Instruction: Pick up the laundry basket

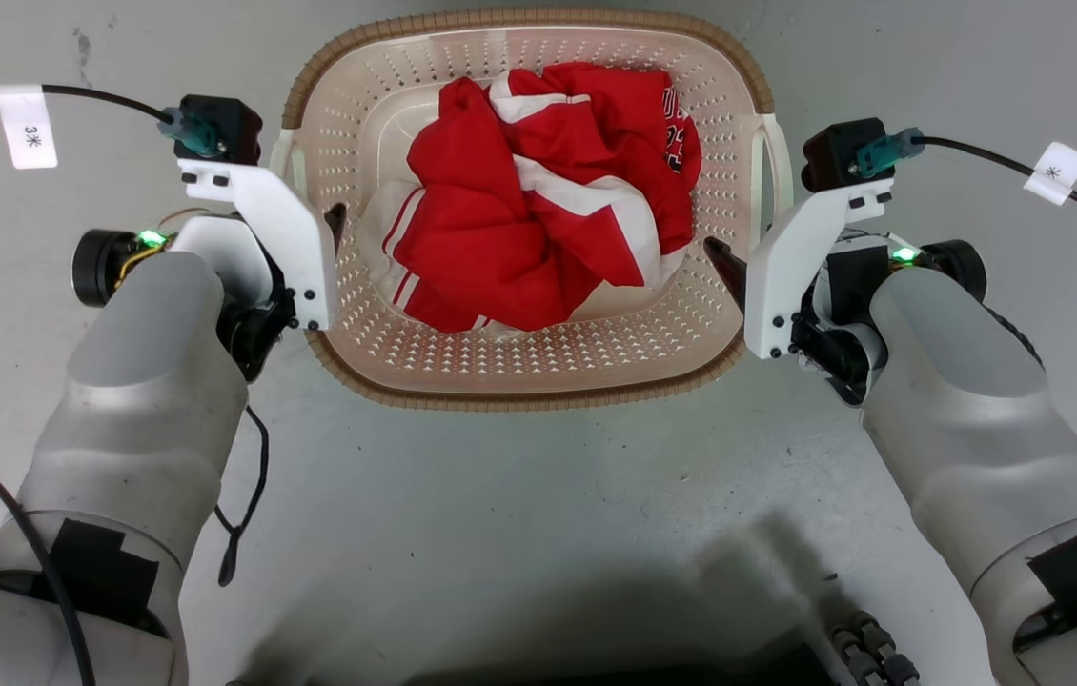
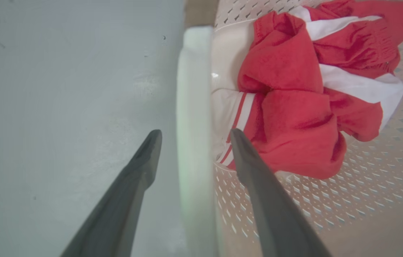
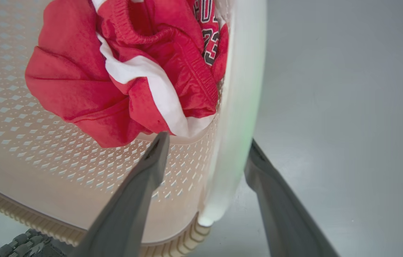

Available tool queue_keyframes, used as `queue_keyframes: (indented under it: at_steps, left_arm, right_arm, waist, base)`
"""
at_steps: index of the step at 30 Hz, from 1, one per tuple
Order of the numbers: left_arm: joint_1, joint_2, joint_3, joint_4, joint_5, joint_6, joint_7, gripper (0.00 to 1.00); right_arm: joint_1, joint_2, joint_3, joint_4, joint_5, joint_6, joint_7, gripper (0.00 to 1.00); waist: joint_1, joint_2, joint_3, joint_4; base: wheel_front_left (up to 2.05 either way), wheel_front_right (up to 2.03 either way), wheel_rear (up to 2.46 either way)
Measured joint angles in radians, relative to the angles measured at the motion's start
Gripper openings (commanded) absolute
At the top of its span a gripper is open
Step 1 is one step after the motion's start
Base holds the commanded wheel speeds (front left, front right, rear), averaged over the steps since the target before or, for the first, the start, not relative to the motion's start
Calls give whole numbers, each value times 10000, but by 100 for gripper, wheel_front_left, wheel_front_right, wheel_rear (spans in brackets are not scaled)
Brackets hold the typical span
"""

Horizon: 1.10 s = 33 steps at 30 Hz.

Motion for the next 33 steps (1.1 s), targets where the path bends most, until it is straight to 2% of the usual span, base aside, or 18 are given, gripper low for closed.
queue_keyframes:
  at_steps: [1, 2, 3, 13, 19, 33]
  left_arm:
    - [-11, -10, -50, 52, -81, 0, 19, 82]
    - [-20, -10, -79, 71, -148, 0, -36, 43]
    - [-34, -21, -142, 92, -209, 0, 40, 0]
    - [-63, 21, -704, 56, -980, 4, 293, 0]
    - [-14, 29, -1068, 61, -1484, 15, 865, 0]
    - [445, -153, -1804, 48, -2807, 52, 2706, 0]
  right_arm:
    - [-12, 0, 90, 21, 161, 0, 21, 63]
    - [-21, 2, 159, 61, 267, 0, 19, 35]
    - [-30, 2, 232, 100, 395, 0, 29, 0]
    - [-119, -46, 1116, 293, 1409, -23, 79, 0]
    - [-121, -69, 1544, 466, 1887, -33, 439, 0]
    - [87, -127, 2056, 1091, 2700, -38, 2437, 0]
  waist:
    - [0, 0, 19, 1]
    - [0, 0, 41, 0]
    - [0, 0, 60, -5]
    - [0, 0, 7, -18]
    - [0, 0, -315, 10]
    - [-1, 0, -2411, 109]
  base:
    - [0, 0, 0]
    - [0, 0, 0]
    - [0, 0, 0]
    - [0, 0, 0]
    - [0, 0, 0]
    - [0, 0, 0]
